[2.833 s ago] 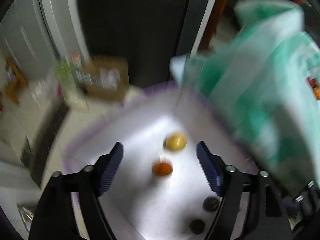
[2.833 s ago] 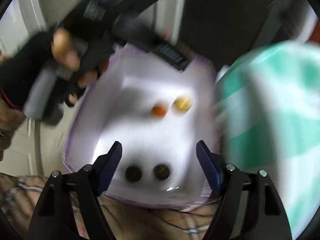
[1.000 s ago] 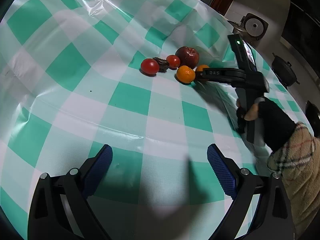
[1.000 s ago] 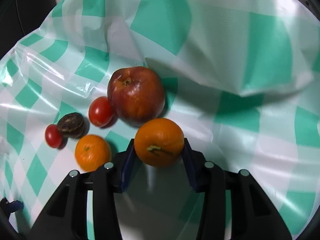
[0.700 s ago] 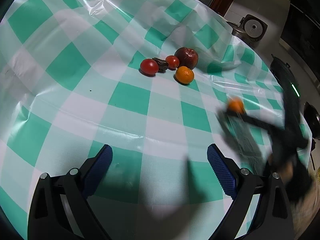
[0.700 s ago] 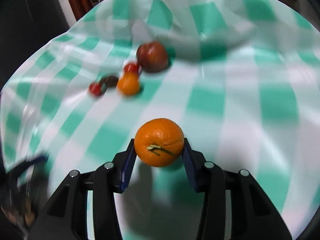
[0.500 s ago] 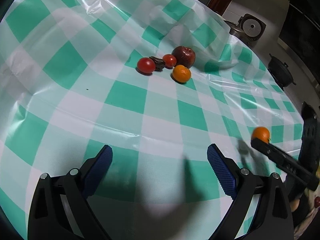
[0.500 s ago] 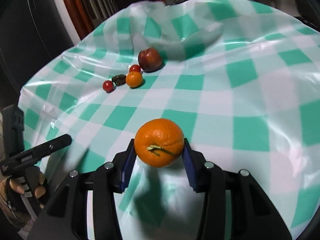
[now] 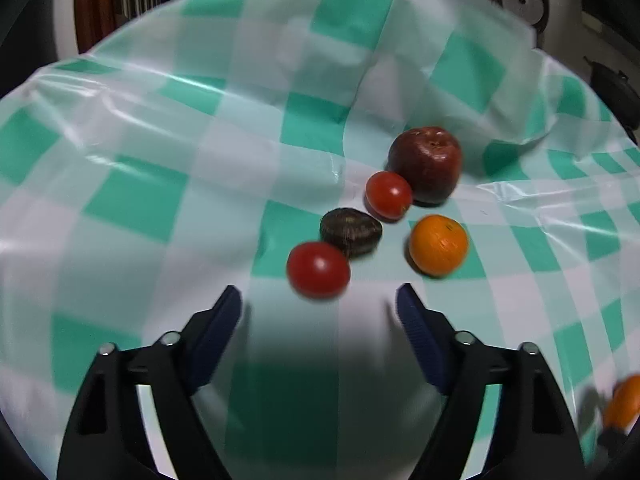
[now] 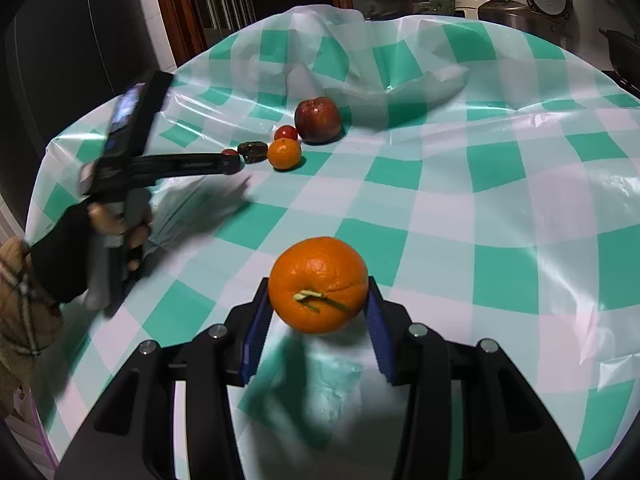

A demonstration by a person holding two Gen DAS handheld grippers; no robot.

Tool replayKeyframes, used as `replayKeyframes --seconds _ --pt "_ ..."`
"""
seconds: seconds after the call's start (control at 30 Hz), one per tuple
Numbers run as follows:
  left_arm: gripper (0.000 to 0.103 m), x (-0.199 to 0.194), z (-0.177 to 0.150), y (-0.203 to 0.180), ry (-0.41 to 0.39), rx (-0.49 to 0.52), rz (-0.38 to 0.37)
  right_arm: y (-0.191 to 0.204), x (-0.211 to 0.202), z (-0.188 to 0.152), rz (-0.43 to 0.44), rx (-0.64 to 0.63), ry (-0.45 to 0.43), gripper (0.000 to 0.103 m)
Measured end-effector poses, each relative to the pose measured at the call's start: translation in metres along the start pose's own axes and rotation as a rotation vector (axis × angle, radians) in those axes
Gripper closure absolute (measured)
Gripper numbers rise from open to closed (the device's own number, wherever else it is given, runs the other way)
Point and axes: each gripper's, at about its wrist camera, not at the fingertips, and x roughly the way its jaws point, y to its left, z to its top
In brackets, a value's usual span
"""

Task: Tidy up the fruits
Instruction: 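Return both tools to the table and grasp a large tangerine with the right tool, then grasp a red cherry tomato with the left tool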

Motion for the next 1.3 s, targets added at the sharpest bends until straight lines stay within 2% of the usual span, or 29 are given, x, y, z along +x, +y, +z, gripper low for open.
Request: replayKeyframes --seconds 0.13,0.3,0.33,0.37,0.4,0.53,0.63,0.77,0.87,0.97,1.1,1.3 --pt "0.039 0.02 0.01 0.003 0.061 -0.017 -0.025 -0.002 0.0 0.0 0.026 0.004 0.002 0.057" --pt "0.05 0.025 0.015 0.0 0.066 0.049 -0.003 -0.004 0.0 0.0 0.048 0.017 0.003 0.057" --pt "0.054 0.025 0.015 0.0 0.063 0.057 -0.008 -0.004 0.0 0.0 0.048 0.015 0.003 0.057" --pt "0.066 0.023 0.014 -0.001 0.058 0.07 -0.01 -0.003 0.0 0.0 0.049 0.014 0.003 0.057" --pt "0.07 0.02 0.012 -0.003 0.047 0.094 0.004 -0.003 -0.001 0.0 0.051 0.014 0.001 0.057" --pt "0.07 -0.017 -0.01 -0.004 -0.022 0.087 -0.038 -0.006 -0.001 -0.001 0.055 0.033 0.0 0.057" --pt "0.07 -0.076 -0.053 -0.009 -0.083 0.071 -0.101 -0.008 0.0 -0.001 0.066 0.045 0.001 0.057" --pt "0.07 -0.14 -0.123 -0.007 -0.073 0.035 -0.153 -0.008 0.0 0.0 0.071 0.048 0.0 0.057" --pt "0.069 -0.154 -0.165 0.0 -0.04 -0.03 -0.164 -0.008 -0.001 0.0 0.066 0.047 -0.004 0.057" --pt "0.069 -0.157 -0.178 0.01 -0.045 -0.099 -0.176 -0.008 -0.001 0.0 0.067 0.047 -0.002 0.057" --pt "0.069 -0.147 -0.176 0.027 -0.032 -0.199 -0.2 -0.01 -0.001 0.0 0.059 0.053 -0.007 0.057" --pt "0.069 -0.141 -0.175 0.038 -0.022 -0.262 -0.217 -0.011 -0.002 0.0 0.051 0.067 -0.02 0.057"
